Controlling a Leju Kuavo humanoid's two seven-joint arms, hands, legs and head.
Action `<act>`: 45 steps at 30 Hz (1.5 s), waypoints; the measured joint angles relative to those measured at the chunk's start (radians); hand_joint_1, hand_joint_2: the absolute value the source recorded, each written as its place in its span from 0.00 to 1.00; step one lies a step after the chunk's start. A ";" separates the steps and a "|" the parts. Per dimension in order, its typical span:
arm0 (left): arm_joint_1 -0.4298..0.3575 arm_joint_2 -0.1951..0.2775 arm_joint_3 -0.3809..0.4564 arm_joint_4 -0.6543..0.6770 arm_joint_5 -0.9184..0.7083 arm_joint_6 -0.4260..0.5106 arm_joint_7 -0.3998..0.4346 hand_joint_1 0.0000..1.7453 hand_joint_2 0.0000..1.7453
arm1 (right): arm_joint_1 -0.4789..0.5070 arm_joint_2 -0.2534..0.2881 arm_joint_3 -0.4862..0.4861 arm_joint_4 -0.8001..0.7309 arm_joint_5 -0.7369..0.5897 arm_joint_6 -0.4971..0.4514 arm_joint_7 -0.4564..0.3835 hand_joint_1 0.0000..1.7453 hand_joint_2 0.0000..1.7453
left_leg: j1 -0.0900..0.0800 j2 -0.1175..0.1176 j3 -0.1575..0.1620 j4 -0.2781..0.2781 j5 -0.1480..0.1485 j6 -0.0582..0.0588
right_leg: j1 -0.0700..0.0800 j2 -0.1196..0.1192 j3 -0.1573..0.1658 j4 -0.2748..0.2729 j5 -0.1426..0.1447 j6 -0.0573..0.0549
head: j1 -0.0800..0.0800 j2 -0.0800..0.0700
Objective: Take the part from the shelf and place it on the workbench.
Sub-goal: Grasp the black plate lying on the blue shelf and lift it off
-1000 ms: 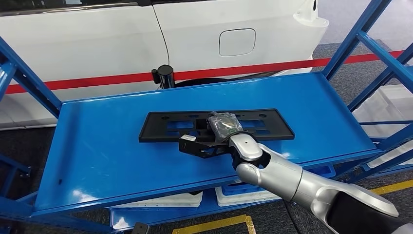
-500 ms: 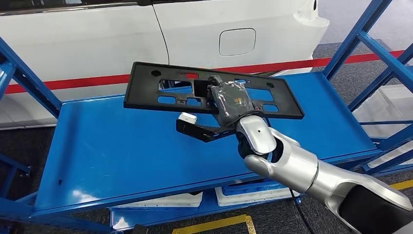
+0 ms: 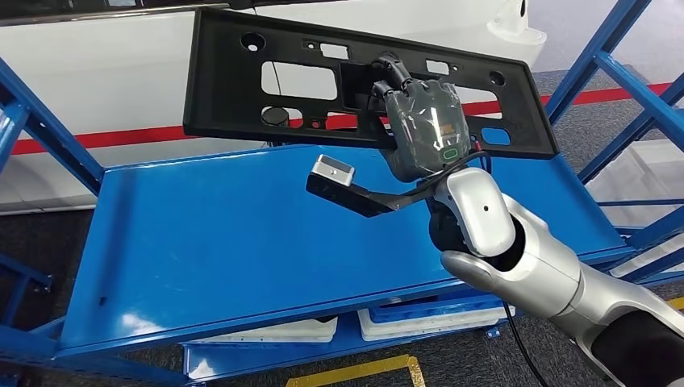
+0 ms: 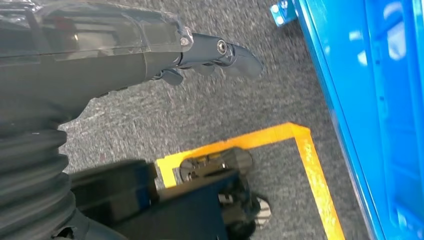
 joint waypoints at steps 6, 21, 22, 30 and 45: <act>0.001 0.013 0.010 0.001 0.005 0.019 -0.012 0.00 1.00 | 0.031 -0.037 -0.042 -0.068 0.017 -0.011 0.000 1.00 1.00 | 0.010 -0.001 0.004 -0.019 0.018 0.017 | -0.002 0.001 -0.075 0.182 -0.110 0.017 | 0.007 0.000; -0.003 0.064 0.036 0.001 0.001 0.048 -0.033 0.00 1.00 | 0.068 -0.062 -0.061 -0.115 0.027 -0.059 0.000 1.00 1.00 | 0.015 0.006 -0.077 0.151 -0.091 -0.038 | 0.002 0.000 -0.009 -0.010 0.017 -0.041 | -0.004 0.000; -0.003 0.067 0.037 0.001 0.000 0.050 -0.029 0.00 1.00 | 0.070 -0.062 -0.060 -0.115 0.029 -0.059 0.000 1.00 1.00 | 0.018 0.006 -0.104 0.219 -0.123 -0.042 | 0.003 -0.001 -0.014 -0.009 0.020 -0.042 | -0.004 0.000; -0.005 0.094 0.041 0.001 -0.003 0.067 -0.016 0.00 1.00 | 0.078 -0.061 -0.055 -0.118 0.026 -0.051 0.000 1.00 1.00 | 0.030 0.003 0.031 0.006 -0.034 -0.042 | 0.003 -0.002 -0.044 0.017 0.036 -0.014 | -0.004 0.000; -0.002 0.096 0.053 -0.010 -0.004 0.068 -0.016 0.00 1.00 | 0.071 -0.077 -0.066 -0.113 -0.034 -0.044 -0.002 1.00 1.00 | 0.005 0.010 -0.059 0.004 0.057 -0.003 | 0.023 0.002 0.065 0.005 -0.057 -0.031 | 0.014 0.000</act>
